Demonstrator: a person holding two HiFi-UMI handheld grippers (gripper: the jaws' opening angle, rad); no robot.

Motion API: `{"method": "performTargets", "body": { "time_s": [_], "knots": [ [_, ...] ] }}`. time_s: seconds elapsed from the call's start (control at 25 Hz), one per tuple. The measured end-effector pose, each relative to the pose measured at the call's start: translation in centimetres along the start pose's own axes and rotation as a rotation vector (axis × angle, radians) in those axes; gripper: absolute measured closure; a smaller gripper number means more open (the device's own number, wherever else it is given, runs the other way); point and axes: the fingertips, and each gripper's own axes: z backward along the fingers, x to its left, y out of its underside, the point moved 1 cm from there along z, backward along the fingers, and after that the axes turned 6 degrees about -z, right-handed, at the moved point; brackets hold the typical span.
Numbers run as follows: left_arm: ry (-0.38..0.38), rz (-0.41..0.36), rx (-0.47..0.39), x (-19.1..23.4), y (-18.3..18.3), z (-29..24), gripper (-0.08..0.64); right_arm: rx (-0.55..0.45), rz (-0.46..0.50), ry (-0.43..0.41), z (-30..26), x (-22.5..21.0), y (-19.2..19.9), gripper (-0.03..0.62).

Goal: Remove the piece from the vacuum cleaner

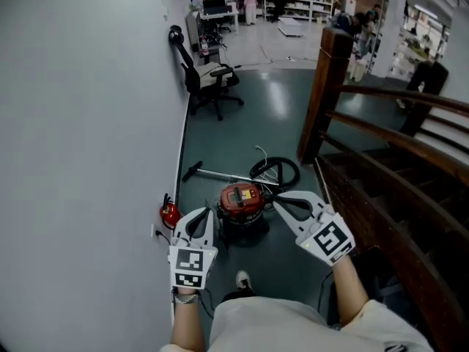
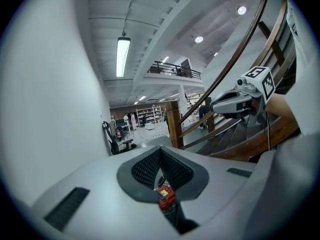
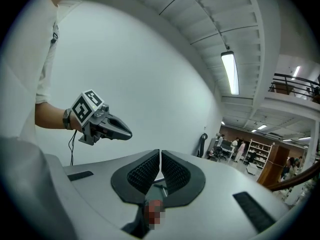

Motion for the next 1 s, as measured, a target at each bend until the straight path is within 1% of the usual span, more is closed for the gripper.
{"method": "performTargets", "body": {
  "time_s": [0.36, 0.56, 0.84, 1.0],
  "knots": [
    [0.044, 0.002, -0.011, 2.3, 1.0, -2.7, 0.558, 0.027, -0.002, -0.007, -4.1, -1.2, 0.6, 0.561],
    [0.071, -0.007, 0.0, 4.0, 2.1, -4.6, 0.558, 0.04, -0.011, -0.007, -6.9, -1.8, 1.1, 0.561],
    [0.101, -0.017, 0.01, 6.7, 2.9, -6.3, 0.558, 0.041, -0.026, 0.008, -10.0, -2.3, 0.8, 0.561],
    [0.107, -0.009, 0.022, 7.5, 3.5, -7.0, 0.558, 0.059, -0.031, 0.0, -11.4, -2.4, 1.3, 0.561]
  ]
}}
